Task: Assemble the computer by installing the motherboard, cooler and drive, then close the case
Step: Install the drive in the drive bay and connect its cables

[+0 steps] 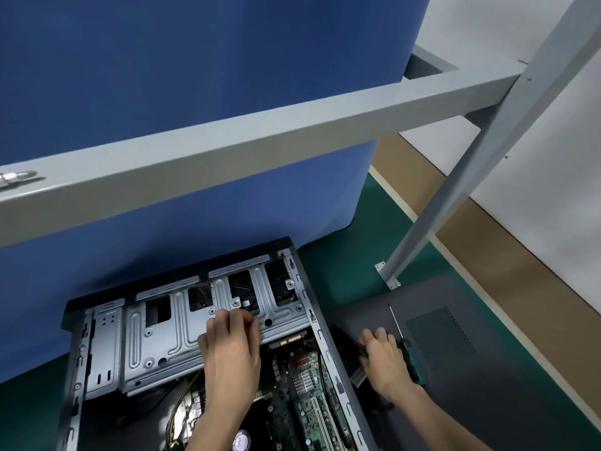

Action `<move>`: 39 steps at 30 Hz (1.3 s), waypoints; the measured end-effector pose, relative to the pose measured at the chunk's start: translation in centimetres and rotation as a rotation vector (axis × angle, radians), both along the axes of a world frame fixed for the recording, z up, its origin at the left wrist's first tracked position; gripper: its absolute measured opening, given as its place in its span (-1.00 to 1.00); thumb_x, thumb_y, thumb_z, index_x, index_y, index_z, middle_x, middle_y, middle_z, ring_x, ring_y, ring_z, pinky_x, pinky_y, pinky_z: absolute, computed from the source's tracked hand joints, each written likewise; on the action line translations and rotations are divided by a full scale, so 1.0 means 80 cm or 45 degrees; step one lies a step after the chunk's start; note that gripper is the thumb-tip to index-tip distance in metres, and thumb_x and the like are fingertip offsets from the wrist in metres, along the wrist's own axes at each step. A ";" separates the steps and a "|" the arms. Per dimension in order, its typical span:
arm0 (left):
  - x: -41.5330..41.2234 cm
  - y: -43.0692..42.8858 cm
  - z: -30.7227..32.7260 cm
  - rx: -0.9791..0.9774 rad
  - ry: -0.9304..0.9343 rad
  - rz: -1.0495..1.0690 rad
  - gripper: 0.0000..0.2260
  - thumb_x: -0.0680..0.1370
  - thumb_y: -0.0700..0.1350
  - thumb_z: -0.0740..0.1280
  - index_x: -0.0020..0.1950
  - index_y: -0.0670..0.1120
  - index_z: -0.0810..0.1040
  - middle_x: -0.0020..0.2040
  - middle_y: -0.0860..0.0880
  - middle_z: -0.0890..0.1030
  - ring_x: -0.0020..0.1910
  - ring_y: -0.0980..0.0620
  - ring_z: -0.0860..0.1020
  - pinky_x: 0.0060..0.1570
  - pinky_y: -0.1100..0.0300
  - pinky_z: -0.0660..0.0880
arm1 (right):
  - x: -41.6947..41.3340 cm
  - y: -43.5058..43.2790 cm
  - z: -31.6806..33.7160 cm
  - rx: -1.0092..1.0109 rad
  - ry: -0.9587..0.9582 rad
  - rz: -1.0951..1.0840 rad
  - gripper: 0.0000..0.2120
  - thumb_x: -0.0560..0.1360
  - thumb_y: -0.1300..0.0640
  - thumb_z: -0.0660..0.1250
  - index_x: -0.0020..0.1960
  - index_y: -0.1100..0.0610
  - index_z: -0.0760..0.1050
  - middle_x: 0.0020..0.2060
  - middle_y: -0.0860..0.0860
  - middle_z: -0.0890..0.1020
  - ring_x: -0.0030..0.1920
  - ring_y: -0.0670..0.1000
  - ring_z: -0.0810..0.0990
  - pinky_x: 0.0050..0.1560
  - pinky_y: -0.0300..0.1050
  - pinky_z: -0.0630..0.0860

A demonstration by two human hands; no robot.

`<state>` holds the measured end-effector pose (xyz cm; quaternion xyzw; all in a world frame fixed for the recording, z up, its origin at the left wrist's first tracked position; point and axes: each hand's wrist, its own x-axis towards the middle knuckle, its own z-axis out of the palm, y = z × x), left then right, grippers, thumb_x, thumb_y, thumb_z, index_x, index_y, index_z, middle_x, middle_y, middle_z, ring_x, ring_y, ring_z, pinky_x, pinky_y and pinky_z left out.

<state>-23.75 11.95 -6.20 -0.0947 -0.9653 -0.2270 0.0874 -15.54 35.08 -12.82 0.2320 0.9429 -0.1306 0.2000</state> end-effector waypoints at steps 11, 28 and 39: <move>0.003 0.002 0.029 0.440 -0.278 0.047 -0.93 0.54 -0.12 0.33 -0.12 -0.08 0.49 -0.18 -0.01 0.51 -0.14 -0.06 0.50 0.00 -0.04 0.41 | -0.006 0.054 0.103 -1.183 0.482 -0.995 -0.85 0.59 0.40 0.18 -0.08 0.40 0.50 -0.39 0.13 0.46 -0.53 -0.05 0.41 -0.57 -0.31 0.33; 0.043 0.052 0.167 1.618 -0.881 -0.068 -0.70 0.48 -0.20 0.40 0.19 -0.07 0.50 -0.17 -0.14 0.69 -0.13 -0.01 0.67 -0.19 0.22 0.60 | -0.018 -0.071 0.236 -2.205 0.380 -0.631 -0.74 0.44 0.29 0.35 0.09 0.41 0.54 -0.34 0.15 0.51 -0.47 0.03 0.50 -0.48 -0.20 0.42; 0.044 0.002 0.156 1.661 -0.838 0.160 -0.85 0.53 -0.27 0.34 0.08 -0.17 0.59 -0.27 -0.18 0.67 -0.42 -0.12 0.60 -0.40 0.18 0.58 | -0.007 -0.054 0.237 -1.936 0.052 -0.427 -0.66 0.45 0.02 0.38 0.14 0.18 0.58 0.04 0.22 0.67 -0.58 -0.05 0.51 -0.63 -0.28 0.39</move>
